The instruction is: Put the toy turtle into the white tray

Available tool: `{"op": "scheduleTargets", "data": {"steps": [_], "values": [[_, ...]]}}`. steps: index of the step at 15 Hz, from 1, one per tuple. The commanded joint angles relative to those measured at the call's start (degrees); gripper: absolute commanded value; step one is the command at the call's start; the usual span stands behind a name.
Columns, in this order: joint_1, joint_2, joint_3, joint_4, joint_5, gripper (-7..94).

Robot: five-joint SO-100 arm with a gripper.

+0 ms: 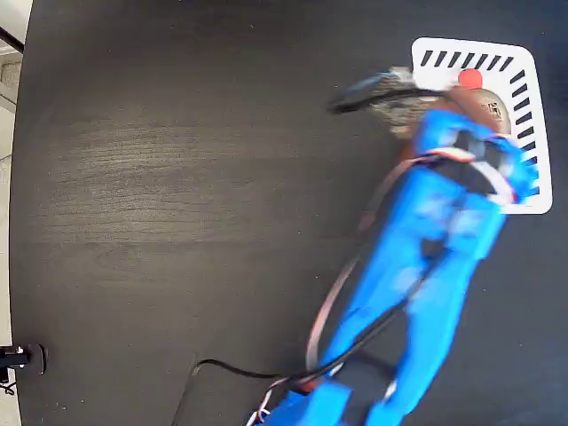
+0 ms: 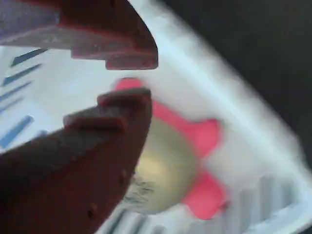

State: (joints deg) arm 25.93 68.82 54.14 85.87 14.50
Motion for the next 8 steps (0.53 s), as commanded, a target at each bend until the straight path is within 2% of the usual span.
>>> {"op": "scheduleTargets", "data": {"steps": [1, 5, 8], "values": [[-5.54, 18.98, 11.07, -4.83, 1.05, 0], [-20.13, 36.91, 35.42, -16.7, 0.88, 0], [-27.95, 53.0, 61.44, -32.17, -2.37, 0]]}}
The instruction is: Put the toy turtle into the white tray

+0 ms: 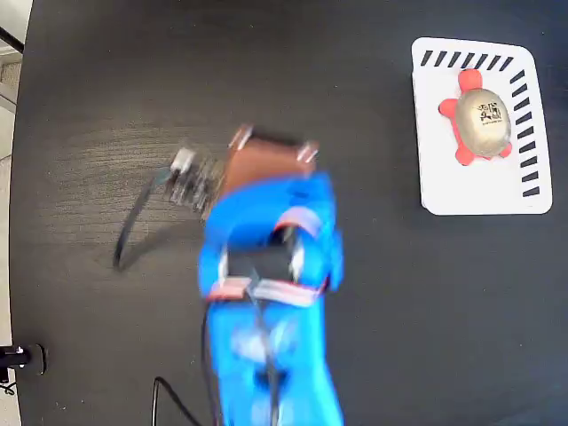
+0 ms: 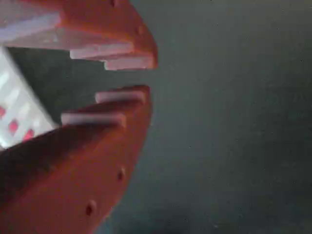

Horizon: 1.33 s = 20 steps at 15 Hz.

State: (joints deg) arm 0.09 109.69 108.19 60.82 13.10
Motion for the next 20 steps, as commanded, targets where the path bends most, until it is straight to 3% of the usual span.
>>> {"op": "scheduleTargets", "data": {"steps": [1, 3, 6, 11, 16, 20], "values": [[-4.04, 18.28, 16.61, -11.6, -2.2, 0], [-6.24, 30.23, 31.9, -16.87, -3.16, 0], [-5.45, 44.82, 45.35, -15.12, -5.71, 0], [-2.2, 63.9, 57.48, -4.57, -8.7, 0], [-4.04, 76.03, 59.59, 9.32, -7.91, 0], [-3.69, 76.46, 59.5, 11.95, -7.91, 0]]}}
